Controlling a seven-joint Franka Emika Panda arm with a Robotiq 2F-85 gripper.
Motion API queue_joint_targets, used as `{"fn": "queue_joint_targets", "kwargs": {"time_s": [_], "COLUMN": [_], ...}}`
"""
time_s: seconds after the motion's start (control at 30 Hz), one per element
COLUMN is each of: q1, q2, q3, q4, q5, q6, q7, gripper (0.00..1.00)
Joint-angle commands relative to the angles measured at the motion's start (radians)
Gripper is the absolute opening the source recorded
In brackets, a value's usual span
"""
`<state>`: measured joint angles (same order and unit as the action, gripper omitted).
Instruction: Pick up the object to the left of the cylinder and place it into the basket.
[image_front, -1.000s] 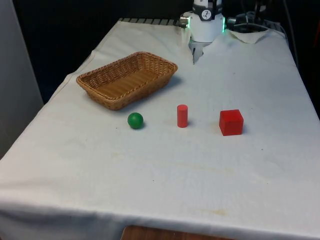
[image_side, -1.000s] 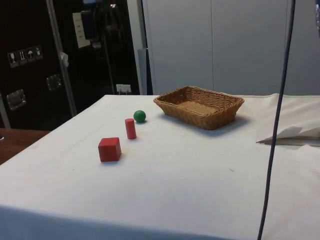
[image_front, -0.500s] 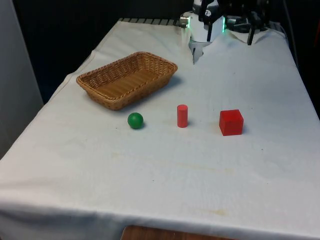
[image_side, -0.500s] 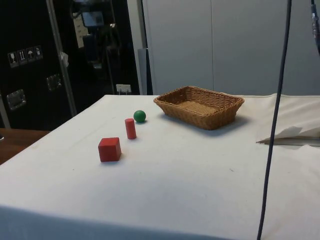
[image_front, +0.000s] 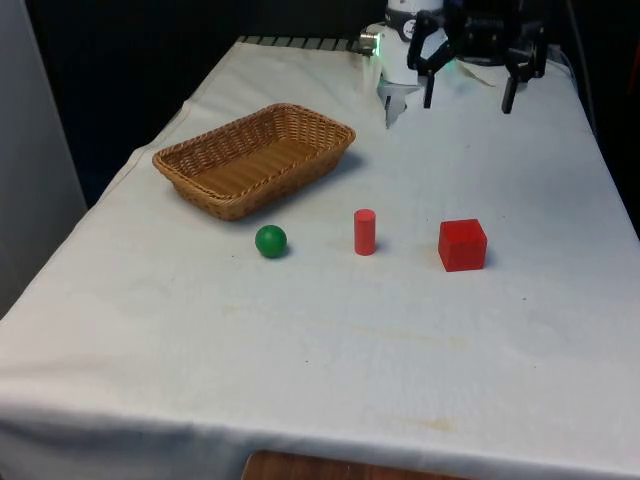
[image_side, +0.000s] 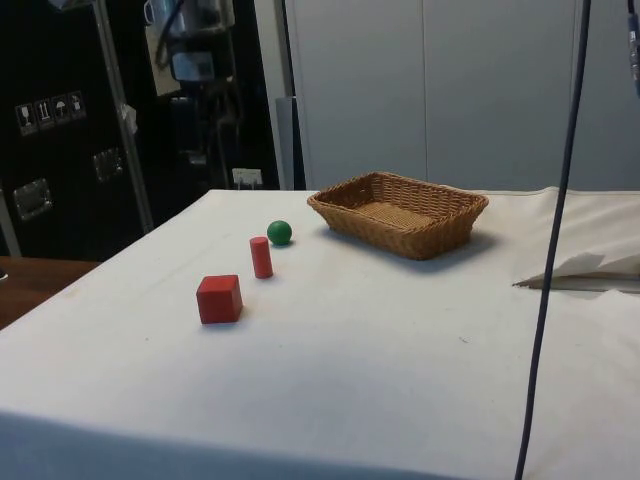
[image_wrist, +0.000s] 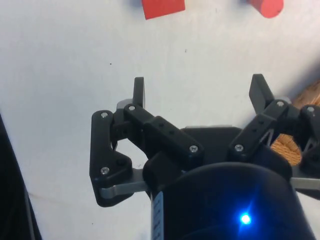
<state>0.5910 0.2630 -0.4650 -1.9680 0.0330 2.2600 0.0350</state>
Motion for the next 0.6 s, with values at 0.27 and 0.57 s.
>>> {"fn": "queue_joint_targets", "kwargs": {"time_s": [0.27, 0.57], "q1": [-0.002, -0.004], "q2": [0.013, 0.052], "q3": [0.021, 0.038], "q4": [-0.053, -0.074], "q5": [0.011, 0.015], "q6": [0.108, 0.194], "q7": [-0.016, -0.032], "gripper": [1.00, 1.00]}}
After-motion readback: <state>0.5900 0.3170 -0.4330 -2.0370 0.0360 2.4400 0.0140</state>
